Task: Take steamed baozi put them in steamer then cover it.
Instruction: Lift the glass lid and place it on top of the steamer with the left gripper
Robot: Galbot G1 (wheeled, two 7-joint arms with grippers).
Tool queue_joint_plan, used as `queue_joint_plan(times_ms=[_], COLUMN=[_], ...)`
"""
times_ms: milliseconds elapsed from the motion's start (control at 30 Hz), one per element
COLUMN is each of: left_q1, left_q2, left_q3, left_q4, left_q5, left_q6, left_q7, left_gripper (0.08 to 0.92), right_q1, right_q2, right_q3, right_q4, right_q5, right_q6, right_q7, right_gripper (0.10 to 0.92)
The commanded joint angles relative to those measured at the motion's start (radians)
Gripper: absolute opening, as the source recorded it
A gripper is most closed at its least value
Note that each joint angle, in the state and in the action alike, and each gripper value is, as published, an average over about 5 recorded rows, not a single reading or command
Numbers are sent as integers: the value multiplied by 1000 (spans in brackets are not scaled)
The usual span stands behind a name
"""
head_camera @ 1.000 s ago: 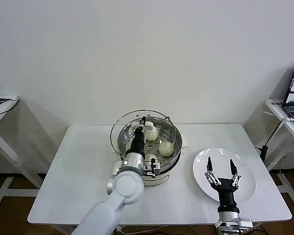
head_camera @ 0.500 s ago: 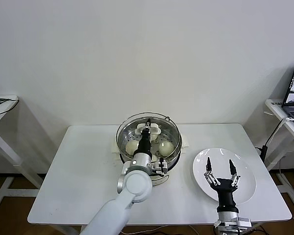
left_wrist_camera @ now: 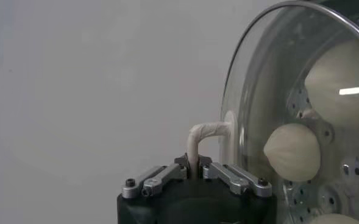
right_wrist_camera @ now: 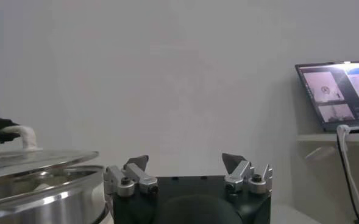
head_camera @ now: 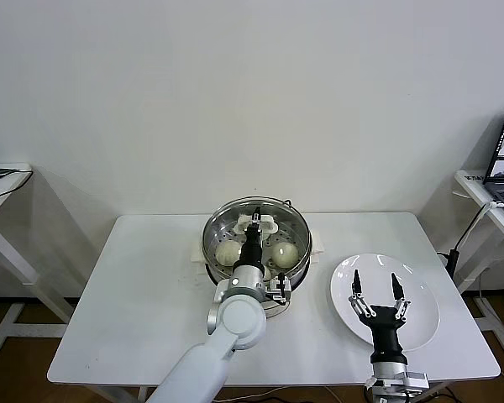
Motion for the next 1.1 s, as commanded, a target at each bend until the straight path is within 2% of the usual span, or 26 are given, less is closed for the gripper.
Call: queue_joint_plan(times_ms=[33,1100], left_q1=[1,31], left_q2=[-11,-2], left_q3=[3,-16], left_q4=[16,27], left_q5=[4,26], left_q6=[-2,-52], left_q7=[-5,-25], left_gripper=[189,189], right_q1=[1,13], right_q2=[1,0], right_q3=[-1,-10], right_q4=[-5,-20], right_q5=[-5,-8], right_q6=[4,5], right_q7=[0,-4], right_gripper=[823,823])
